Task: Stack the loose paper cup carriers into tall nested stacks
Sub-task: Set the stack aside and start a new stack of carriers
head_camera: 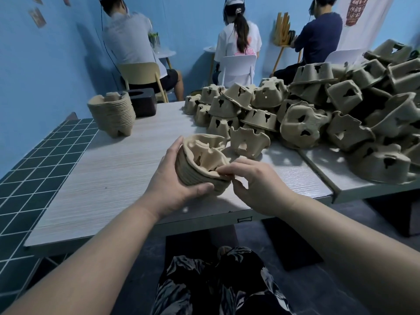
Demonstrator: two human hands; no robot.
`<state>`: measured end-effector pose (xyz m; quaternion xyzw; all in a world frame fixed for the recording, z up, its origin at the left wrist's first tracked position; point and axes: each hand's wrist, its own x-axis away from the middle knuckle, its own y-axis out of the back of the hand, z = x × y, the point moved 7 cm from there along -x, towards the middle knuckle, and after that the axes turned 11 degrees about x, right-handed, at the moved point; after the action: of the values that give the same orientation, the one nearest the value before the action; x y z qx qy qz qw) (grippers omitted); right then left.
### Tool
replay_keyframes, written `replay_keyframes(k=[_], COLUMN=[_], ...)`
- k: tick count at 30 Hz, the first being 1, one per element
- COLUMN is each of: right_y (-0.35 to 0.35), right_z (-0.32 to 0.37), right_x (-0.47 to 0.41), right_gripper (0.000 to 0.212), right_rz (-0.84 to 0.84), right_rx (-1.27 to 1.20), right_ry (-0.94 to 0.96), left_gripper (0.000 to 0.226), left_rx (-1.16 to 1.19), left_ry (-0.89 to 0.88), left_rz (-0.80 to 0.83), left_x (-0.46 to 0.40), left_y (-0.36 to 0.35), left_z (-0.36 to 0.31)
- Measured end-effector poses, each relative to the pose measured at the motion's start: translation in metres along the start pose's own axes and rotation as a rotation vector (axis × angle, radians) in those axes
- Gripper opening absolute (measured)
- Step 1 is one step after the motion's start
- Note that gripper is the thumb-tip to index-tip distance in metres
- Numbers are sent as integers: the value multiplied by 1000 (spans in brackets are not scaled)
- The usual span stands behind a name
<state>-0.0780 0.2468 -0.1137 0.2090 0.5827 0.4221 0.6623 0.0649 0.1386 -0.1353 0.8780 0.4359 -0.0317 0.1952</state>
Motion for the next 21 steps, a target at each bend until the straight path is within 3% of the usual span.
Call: replay_keyframes(k=[3,6,8,10,17,21], right_y=[15,38,39,32,20,23], right_z=[-10,-53,-82,-99,-97,-87], right_x=[-2,-1,-3,-7,-8,16], right_gripper=[44,50,56,57,17,10], right_rz=[-85,-275,-194,-78,-68,-142], right_rx=[62,209,239,242,259,288], right_ry=[-31,-308,-515,-596,-475,-347], left_gripper=[130,131,132,132,129,127], left_rx=[2,-6,-11,-14,-6,-1], left_ry=[4,8,8,9,5,4], left_rz=[6,11,10,6,2,-5], left_x=[-1,-2,-4,-6,-7,-6], left_y=[-2,-3,-4,-5,-5,-3], left_z=[-1,0,0,1,1,3])
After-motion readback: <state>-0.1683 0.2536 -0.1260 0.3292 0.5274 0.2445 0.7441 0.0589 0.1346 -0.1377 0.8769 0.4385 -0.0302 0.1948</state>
